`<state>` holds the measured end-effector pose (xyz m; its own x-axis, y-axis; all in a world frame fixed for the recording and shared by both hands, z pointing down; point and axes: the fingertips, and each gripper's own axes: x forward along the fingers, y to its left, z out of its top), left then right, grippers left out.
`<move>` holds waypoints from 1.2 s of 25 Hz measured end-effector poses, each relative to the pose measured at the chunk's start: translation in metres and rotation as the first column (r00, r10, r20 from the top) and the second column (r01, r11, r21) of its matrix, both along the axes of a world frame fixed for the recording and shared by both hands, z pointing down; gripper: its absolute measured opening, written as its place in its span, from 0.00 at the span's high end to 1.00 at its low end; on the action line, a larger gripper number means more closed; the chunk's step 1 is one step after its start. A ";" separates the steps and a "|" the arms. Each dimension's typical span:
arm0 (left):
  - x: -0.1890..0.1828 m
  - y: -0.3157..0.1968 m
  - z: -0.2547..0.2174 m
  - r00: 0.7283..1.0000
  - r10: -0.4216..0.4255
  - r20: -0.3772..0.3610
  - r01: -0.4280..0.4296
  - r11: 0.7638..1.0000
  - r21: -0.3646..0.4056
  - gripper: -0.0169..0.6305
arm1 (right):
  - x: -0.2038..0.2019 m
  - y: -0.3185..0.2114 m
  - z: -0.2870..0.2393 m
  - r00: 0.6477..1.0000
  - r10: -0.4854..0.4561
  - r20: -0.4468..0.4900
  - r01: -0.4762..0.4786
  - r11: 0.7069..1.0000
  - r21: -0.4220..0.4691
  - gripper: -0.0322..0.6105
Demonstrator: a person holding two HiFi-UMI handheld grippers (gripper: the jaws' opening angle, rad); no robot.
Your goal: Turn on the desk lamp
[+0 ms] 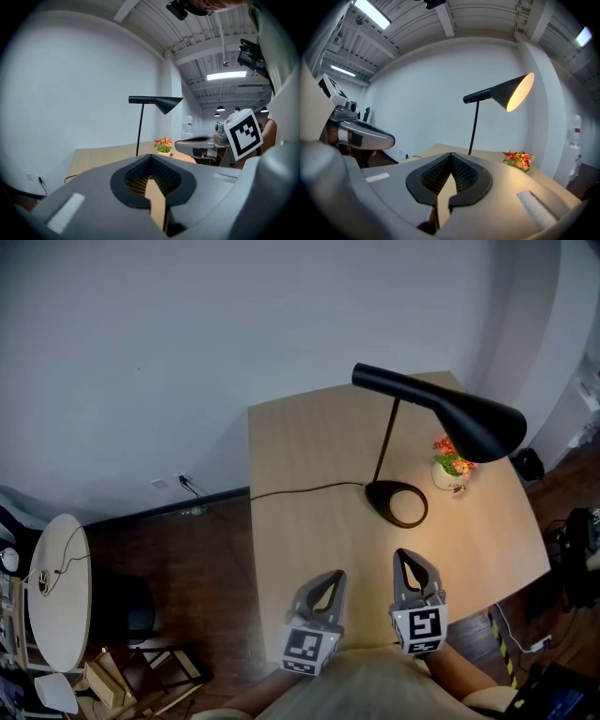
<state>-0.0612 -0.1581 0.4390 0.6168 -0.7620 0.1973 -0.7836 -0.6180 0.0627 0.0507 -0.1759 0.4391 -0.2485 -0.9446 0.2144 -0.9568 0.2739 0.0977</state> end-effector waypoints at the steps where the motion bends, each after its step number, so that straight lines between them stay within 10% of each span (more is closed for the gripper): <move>1: 0.000 0.004 -0.002 1.000 0.014 -0.003 -0.014 1.000 0.008 0.98 | -0.002 0.007 0.000 1.000 0.006 -0.003 -0.006 1.000 -0.002 0.95; 30: -0.017 0.099 -0.006 0.959 0.280 -0.042 -0.277 0.959 0.065 0.98 | -0.044 0.139 -0.011 0.979 0.197 -0.054 -0.197 0.980 0.012 0.95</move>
